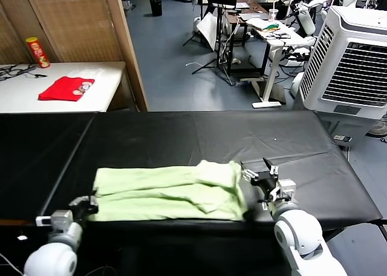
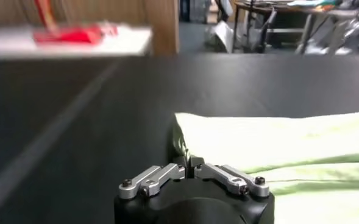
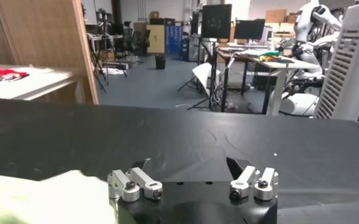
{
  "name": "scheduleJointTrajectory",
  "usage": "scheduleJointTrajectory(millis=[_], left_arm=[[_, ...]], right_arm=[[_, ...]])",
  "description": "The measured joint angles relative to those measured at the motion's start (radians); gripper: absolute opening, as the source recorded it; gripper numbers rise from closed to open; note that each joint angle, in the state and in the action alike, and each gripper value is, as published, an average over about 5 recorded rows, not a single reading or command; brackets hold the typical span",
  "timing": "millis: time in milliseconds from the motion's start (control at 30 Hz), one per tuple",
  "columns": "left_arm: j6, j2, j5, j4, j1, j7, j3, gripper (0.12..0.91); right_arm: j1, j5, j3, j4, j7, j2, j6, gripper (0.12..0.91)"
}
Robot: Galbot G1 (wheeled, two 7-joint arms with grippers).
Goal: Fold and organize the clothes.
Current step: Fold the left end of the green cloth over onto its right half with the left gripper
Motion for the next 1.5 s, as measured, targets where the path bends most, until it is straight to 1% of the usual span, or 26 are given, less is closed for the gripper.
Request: scheduleJointTrajectory(millis=[100,200,300,400,533,733,900,1000,1133,1300,1433,1467,1500], left_arm=[[-0.013,0.062,0.023,0.019,0.019,-0.005,-0.049,0.157],[-0.012,0.118,0.029,0.021,0.038,-0.012,-0.089,0.157],[0.015,0.135,0.000,-0.005,0.045,-0.030,-0.097,0.157],[0.063,0.117,-0.059,-0.056,0.039,-0.057,-0.073,0.157],[0.124,0.058,-0.143,-0.132,0.021,-0.086,0.008,0.157],[0.200,-0.061,-0.241,-0.202,-0.037,-0.141,0.176,0.157],[0.233,-0.152,-0.291,-0.205,-0.109,-0.190,0.328,0.157],[0.239,-0.201,-0.306,-0.193,-0.158,-0.206,0.405,0.157],[0.238,-0.249,-0.316,-0.171,-0.218,-0.209,0.480,0.157],[0.228,-0.278,-0.298,-0.148,-0.257,-0.202,0.526,0.157],[0.201,-0.293,-0.263,-0.132,-0.260,-0.176,0.542,0.157],[0.195,-0.296,-0.259,-0.129,-0.259,-0.170,0.546,0.167],[0.190,-0.299,-0.257,-0.128,-0.258,-0.164,0.549,0.193]], right_arm=[[-0.004,-0.004,-0.001,0.004,0.001,0.002,-0.001,0.798],[-0.009,-0.016,-0.004,0.006,0.002,0.009,-0.001,0.798],[-0.015,-0.032,-0.009,0.007,0.002,0.019,-0.001,0.798],[-0.024,-0.051,-0.007,0.011,0.001,0.029,0.000,0.798],[-0.039,-0.074,0.007,0.013,-0.002,0.041,0.004,0.798],[-0.056,-0.090,0.029,0.008,-0.004,0.058,0.013,0.798],[-0.059,-0.100,0.042,-0.001,-0.004,0.073,0.015,0.798],[-0.059,-0.106,0.043,-0.004,-0.004,0.080,0.015,0.798],[-0.061,-0.112,0.043,-0.007,-0.005,0.087,0.015,0.798],[-0.058,-0.116,0.039,-0.012,-0.006,0.092,0.015,0.798],[-0.053,-0.117,0.032,-0.015,-0.011,0.092,0.015,0.798],[-0.053,-0.118,0.029,-0.017,-0.012,0.091,0.015,0.798],[-0.052,-0.119,0.027,-0.018,-0.014,0.090,0.016,0.798]])
